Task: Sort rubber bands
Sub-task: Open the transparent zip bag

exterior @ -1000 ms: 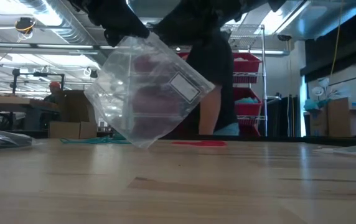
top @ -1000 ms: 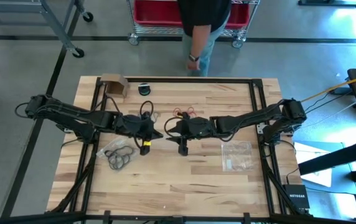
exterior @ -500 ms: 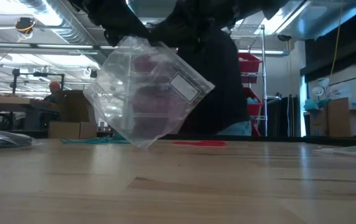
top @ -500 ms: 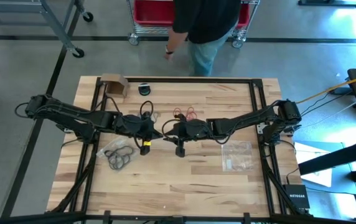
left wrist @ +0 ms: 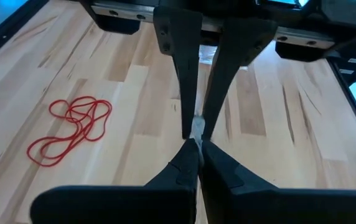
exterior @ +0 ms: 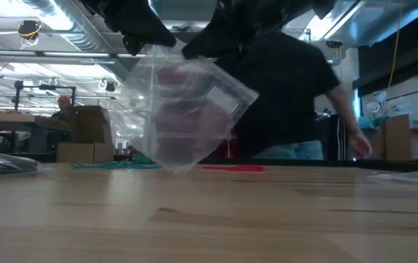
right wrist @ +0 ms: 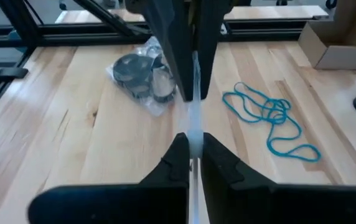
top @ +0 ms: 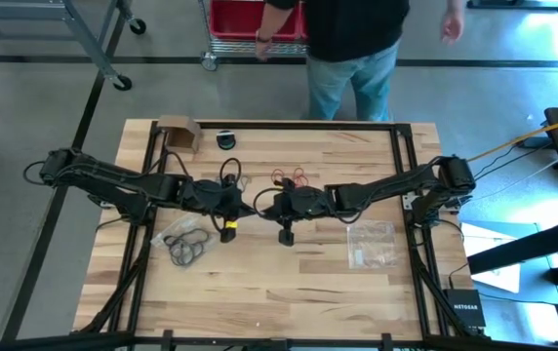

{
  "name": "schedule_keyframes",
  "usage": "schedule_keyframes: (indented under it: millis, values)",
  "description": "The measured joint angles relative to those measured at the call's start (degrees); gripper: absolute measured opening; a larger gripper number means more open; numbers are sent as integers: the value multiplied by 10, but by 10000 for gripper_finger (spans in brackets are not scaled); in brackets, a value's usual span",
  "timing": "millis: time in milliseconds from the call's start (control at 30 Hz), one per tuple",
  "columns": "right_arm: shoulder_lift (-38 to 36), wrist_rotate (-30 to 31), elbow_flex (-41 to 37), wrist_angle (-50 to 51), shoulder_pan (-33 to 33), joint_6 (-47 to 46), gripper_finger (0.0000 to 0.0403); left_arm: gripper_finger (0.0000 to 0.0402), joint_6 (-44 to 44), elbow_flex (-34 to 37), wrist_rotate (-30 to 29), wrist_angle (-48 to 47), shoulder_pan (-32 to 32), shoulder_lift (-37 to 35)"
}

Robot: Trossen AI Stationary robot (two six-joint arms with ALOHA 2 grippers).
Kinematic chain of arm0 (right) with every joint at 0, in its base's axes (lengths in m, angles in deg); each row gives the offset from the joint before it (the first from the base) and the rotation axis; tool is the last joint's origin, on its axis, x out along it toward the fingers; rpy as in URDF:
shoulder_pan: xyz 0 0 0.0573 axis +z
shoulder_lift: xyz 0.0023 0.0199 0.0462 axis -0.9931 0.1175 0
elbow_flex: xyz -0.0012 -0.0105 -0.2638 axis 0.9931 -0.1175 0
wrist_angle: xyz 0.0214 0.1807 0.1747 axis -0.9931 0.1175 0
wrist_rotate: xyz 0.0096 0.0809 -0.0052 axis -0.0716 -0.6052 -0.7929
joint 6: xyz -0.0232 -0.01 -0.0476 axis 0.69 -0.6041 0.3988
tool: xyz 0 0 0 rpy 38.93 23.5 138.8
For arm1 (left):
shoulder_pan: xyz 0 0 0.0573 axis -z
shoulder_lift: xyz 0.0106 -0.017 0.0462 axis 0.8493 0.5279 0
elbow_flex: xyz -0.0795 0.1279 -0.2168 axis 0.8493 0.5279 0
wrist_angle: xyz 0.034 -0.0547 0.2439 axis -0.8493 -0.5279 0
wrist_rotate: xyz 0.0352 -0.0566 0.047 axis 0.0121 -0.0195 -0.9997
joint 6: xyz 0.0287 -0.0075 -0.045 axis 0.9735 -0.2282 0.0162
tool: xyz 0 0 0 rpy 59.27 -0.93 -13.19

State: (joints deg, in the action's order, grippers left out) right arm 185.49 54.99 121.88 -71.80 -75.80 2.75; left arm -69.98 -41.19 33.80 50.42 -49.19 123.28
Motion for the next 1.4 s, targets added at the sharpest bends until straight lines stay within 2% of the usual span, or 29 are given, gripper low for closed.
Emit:
schedule_keyframes:
  millis: [567,1100,1267,1400]
  values:
    - [-29,-4,-1,181,1,-15,20,0,8,0,-2,-48,0,-1]
    - [-44,-8,-1,252,0,-16,19,0,-6,0,-3,-59,1,-2]
    - [-47,-16,-2,246,0,-25,19,0,-4,0,-3,-55,0,-2]
    - [-47,-25,17,266,0,-70,44,0,9,0,-3,-45,0,-2]
